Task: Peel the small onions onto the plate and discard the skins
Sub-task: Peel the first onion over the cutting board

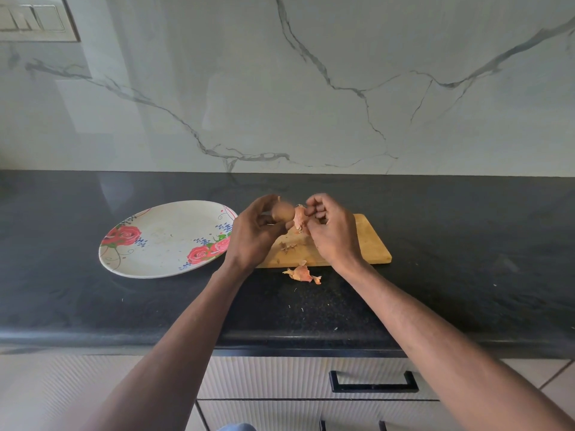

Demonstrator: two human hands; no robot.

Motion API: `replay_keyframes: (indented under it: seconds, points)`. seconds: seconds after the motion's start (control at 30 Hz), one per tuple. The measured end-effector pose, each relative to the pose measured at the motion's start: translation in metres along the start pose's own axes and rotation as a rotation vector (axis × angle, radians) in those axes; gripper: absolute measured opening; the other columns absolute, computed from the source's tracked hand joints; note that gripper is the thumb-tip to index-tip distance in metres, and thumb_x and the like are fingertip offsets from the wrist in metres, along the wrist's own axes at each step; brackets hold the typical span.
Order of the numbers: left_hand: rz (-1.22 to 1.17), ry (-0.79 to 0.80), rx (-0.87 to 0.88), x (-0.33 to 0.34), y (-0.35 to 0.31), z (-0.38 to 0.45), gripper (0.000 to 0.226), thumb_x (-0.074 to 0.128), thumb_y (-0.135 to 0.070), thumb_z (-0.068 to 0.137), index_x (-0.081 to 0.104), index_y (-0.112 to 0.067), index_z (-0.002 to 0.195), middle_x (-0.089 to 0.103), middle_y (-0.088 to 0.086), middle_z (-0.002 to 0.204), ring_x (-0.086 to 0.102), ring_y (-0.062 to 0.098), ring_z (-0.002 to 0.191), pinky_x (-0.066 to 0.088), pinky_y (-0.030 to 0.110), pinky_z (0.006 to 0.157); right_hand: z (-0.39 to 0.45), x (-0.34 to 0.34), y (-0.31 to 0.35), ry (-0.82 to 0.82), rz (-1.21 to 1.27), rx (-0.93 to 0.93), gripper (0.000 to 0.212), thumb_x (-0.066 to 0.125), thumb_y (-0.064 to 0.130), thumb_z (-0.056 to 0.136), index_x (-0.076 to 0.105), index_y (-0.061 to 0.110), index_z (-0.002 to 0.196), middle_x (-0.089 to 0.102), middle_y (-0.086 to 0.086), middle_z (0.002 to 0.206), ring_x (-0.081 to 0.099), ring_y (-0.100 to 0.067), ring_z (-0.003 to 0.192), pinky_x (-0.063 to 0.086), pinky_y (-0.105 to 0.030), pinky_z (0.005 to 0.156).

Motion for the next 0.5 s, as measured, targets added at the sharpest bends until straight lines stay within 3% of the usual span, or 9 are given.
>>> replay_keyframes:
  seconds: [0.17,0.33,0.5]
  points:
    - [0.006,0.002,-0.018,-0.003,0.001,0.0,0.052,0.083,-0.011,0.081,0.062,-0.008,0.128,0.075,0.008,0.098,0.074,0.018,0.071,0.047,0.015,0.055,0.001,-0.006,0.005,0.013,0.089,-0.038,0.009,0.077,0.016,0.087,0.08,0.01,0.092,0.075,0.003,0.087,0.07,-0.011,0.078,0.059,-0.032,0.07]
    - [0.086,0.015,0.021,0.001,0.001,-0.003,0.043,0.084,-0.008,0.08,0.063,-0.014,0.117,0.073,0.003,0.102,0.073,0.019,0.069,0.06,0.034,0.066,-0.004,-0.002,0.013,0.036,0.032,-0.157,0.013,0.079,0.008,0.083,0.079,0.005,0.095,0.075,-0.002,0.091,0.066,-0.007,0.083,0.055,-0.019,0.072]
    - [0.181,0.009,0.053,0.002,0.001,-0.003,0.038,0.082,-0.012,0.082,0.064,-0.022,0.114,0.073,-0.001,0.099,0.072,0.012,0.074,0.057,0.022,0.068,-0.006,-0.001,0.016,0.01,0.002,-0.192,0.01,0.078,0.002,0.082,0.079,0.0,0.091,0.077,-0.009,0.089,0.067,-0.006,0.079,0.039,0.002,0.077]
Point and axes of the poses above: each hand's wrist, its own z-axis towards the middle knuckle, its own x-axis out of the palm, y = z × x, the point moved 4 cm from there along z, towards the middle knuckle
